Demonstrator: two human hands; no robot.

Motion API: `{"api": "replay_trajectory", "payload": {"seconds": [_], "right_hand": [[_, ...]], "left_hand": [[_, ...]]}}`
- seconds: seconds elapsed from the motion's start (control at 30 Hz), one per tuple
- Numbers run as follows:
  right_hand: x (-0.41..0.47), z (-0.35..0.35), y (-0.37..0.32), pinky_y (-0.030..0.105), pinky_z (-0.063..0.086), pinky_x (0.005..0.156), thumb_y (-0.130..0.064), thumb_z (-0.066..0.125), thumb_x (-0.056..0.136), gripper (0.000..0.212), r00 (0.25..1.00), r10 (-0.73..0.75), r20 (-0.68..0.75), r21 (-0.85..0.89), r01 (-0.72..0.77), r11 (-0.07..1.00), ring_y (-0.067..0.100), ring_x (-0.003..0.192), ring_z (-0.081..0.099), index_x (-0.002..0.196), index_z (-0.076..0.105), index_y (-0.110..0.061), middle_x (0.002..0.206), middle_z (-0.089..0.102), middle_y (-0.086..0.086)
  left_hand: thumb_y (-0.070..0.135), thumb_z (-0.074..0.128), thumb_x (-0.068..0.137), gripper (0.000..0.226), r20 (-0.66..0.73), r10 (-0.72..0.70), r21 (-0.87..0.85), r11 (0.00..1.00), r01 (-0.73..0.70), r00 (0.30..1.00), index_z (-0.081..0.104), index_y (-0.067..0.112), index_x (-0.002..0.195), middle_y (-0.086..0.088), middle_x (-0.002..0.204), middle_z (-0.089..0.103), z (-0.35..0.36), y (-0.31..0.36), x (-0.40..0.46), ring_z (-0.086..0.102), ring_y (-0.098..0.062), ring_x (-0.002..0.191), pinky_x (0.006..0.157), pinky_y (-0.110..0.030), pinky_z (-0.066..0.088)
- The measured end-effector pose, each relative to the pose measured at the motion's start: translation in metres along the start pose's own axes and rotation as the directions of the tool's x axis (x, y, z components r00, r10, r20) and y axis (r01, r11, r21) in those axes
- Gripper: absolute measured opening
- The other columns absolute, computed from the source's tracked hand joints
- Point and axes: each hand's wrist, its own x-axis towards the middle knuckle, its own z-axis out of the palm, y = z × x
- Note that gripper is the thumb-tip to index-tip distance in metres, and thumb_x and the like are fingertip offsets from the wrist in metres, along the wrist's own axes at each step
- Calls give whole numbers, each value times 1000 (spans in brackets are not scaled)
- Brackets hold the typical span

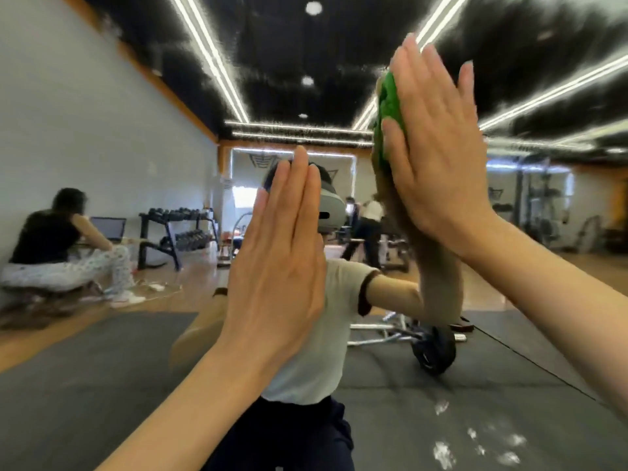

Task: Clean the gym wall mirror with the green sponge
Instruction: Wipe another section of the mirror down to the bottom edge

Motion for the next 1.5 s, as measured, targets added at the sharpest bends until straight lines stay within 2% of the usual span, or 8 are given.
{"api": "replay_trajectory", "payload": {"seconds": [0.1,0.33,0.53,0.77,1.03,1.3,1.4,1.5], "right_hand": [[-35,2,-13,43,-1,126,-17,34,107,54,1000,2,30,-4,-1,1000,33,154,16,156,25,1,165,21,19],[-132,-20,-2,40,1,126,-23,34,108,51,867,-423,263,-12,441,897,23,153,14,155,27,-6,165,24,13],[-11,-13,43,37,-4,124,-26,33,108,54,998,67,-10,1,-67,998,32,153,18,155,29,1,163,26,19],[-173,-31,17,40,3,126,-30,33,109,53,901,-337,275,-31,359,933,23,155,14,157,22,-10,165,20,8],[-42,-21,57,45,2,125,-26,30,108,54,983,183,-33,9,-183,983,32,153,17,156,28,-1,164,24,17],[-188,-45,57,42,3,126,-29,30,110,56,844,-422,331,2,447,895,24,155,12,160,15,-8,169,10,7],[-102,-41,86,43,16,122,-20,41,103,49,963,-205,175,12,206,979,35,144,34,149,37,-3,155,39,24],[-39,-39,107,41,1,125,-24,31,108,51,988,152,16,-9,-152,988,30,153,21,155,31,-4,163,29,16]], "left_hand": [[9,40,101,63,14,-19,16,1000,19,1000,18,-3,158,-17,168,10,6,2,2,8,-29,156,127,-33,-4],[16,34,104,62,30,-11,27,1000,10,999,13,0,160,-13,169,5,7,2,0,3,-25,157,128,-36,0],[18,31,105,61,29,-13,12,1000,13,999,14,0,160,-14,170,7,8,2,0,2,-24,157,128,-36,-1],[22,24,106,60,48,-44,-28,999,45,998,11,2,161,-12,170,5,5,7,0,-2,-19,157,127,-31,-6],[3,40,101,62,31,77,-36,996,-76,997,18,-3,159,-15,169,10,26,47,13,7,-28,156,127,-33,-3],[-3,51,98,67,54,94,8,995,-94,994,19,-5,158,-18,168,13,40,59,9,10,-29,156,127,-34,-1],[5,43,100,64,72,90,21,996,-91,993,18,-3,158,-16,168,10,39,60,10,10,-28,156,127,-34,-1],[13,35,101,62,74,90,29,995,-92,993,18,-3,159,-14,168,10,38,62,10,9,-28,156,128,-34,0]]}}
